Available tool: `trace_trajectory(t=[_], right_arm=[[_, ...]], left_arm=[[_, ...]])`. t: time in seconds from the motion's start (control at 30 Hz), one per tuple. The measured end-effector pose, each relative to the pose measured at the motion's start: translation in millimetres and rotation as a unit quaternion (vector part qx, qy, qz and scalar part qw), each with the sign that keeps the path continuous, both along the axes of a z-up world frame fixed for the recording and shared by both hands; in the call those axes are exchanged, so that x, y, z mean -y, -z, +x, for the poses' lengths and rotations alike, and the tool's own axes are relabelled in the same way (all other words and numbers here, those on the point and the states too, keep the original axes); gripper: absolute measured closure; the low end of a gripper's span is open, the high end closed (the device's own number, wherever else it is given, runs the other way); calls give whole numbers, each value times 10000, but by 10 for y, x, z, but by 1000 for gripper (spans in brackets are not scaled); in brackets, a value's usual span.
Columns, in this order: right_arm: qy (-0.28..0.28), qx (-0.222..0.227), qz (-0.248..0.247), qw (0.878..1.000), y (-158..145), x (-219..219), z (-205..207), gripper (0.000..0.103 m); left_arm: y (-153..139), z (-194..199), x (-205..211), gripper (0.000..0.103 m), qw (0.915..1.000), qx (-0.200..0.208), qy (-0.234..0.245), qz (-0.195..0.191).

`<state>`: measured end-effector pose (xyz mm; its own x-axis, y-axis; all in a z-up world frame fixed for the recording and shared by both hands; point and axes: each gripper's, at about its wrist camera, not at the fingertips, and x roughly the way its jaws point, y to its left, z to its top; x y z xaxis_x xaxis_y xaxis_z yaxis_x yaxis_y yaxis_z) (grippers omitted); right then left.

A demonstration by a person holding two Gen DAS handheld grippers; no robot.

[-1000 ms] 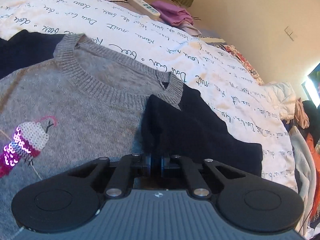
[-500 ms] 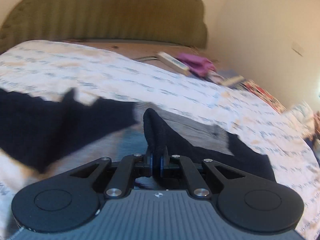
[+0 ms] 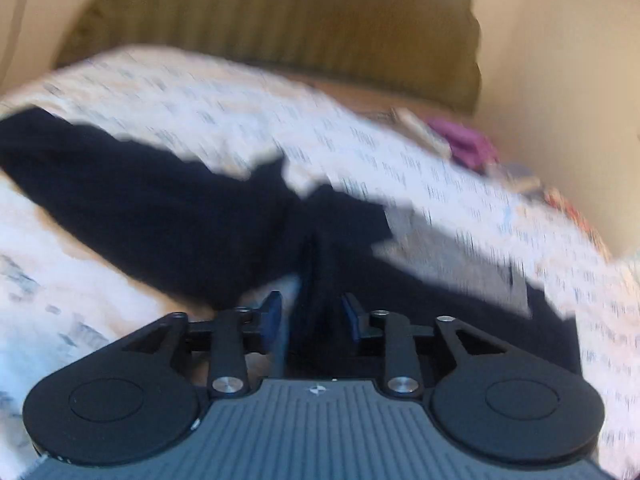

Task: Fold small clothes

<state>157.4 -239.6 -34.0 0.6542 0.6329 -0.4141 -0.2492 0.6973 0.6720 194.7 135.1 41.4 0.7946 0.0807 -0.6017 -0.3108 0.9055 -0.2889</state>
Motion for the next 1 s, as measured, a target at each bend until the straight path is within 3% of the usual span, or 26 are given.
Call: trace_trajectory(t=[0.07, 0.17, 0.23, 0.3, 0.4, 0.5, 0.57, 0.6, 0.7, 0.8, 0.93, 1.0], right_arm=[[122, -91, -145, 9998, -163, 26, 2, 42], [243, 393, -197, 9987, -462, 69, 74, 24], [297, 709, -576, 9954, -638, -8, 259, 21], [323, 750, -920, 9924, -683, -128, 521, 21], [318, 490, -1384, 9887, -574, -309, 918, 21], [193, 300, -2312, 9723, -347, -477, 1159, 22], [99, 442, -2816, 9585, -177, -500, 1160, 22], [65, 645, -2850, 9563, -120, -475, 1083, 22], [95, 656, -2771, 9585, -95, -444, 1061, 21], [60, 676, -2962, 9527, -109, -516, 1091, 21], [78, 679, -2837, 9565, -131, -474, 1088, 21], [87, 686, -2811, 9572, -135, -484, 1090, 21]], left_arm=[[-206, -178, -19, 30, 9976, 618, -250, 210], [-392, -274, 68, 28, 9913, 1164, -251, 553], [-359, -142, 194, 27, 9929, 1034, 151, 577], [-230, 15, 354, 29, 9935, 799, 520, 625], [9, 271, 525, 30, 9934, 252, 907, 661], [309, 501, 568, 29, 9926, -378, 904, 714], [427, 467, 515, 26, 9904, -281, 1046, 863], [451, 436, 514, 25, 9889, -240, 1120, 941], [455, 463, 524, 23, 9884, -255, 1121, 988], [418, 502, 586, 21, 9865, -297, 1124, 1151], [160, 169, 277, 21, 9945, 242, 762, 677], [8, -91, -107, 7, 9964, 739, 247, 342]])
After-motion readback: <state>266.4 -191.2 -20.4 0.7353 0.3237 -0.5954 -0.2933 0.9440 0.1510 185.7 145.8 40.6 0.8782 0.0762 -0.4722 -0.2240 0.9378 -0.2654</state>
